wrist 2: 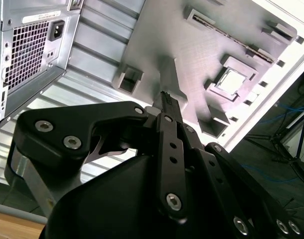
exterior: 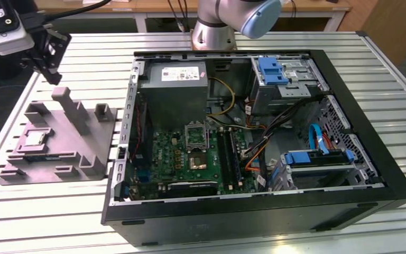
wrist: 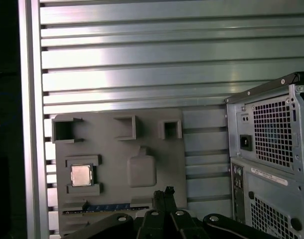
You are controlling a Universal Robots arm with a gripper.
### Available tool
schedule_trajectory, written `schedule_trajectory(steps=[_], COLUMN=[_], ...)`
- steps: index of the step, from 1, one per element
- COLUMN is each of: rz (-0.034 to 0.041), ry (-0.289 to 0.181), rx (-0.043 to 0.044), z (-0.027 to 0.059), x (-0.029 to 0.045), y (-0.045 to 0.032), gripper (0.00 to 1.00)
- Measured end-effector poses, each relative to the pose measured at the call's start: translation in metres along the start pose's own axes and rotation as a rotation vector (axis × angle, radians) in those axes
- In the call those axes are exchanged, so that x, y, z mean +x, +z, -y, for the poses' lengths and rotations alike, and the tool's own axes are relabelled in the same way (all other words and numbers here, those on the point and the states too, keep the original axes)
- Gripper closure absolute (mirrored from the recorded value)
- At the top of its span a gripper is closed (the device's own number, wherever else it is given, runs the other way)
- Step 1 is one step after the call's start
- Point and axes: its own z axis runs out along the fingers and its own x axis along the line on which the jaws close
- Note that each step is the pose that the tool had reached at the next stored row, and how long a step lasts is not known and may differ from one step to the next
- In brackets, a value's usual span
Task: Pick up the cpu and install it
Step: 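Reach for the cpu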
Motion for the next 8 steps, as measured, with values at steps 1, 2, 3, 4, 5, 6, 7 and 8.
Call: schedule_trajectory(steps=[1,2,3,4,5,6,7,8], rz=[0.0,0.0,0.0,0.0,0.0,0.0,0.0,0.0], ry=[0.0,0.0,0.0,0.0,0.0,0.0,0.0,0.0], rx=[0.0,0.0,0.0,0.0,0.0,0.0,0.0,0.0], z=[0.0,0.0001,0.0001,0.0002,0.0003,0.0003,0.0003,0.0004], x=[0.0006,0.0011,0.0016,0.0028,0.0033,0.0038,0.0044,0.005], y=[0.0,0.0,0.0001,0.0002,0.0002,0.0002,0.0002,0.0002], gripper=[0.89,0.89,0.89,0.89,0.89,0.89,0.89,0.89])
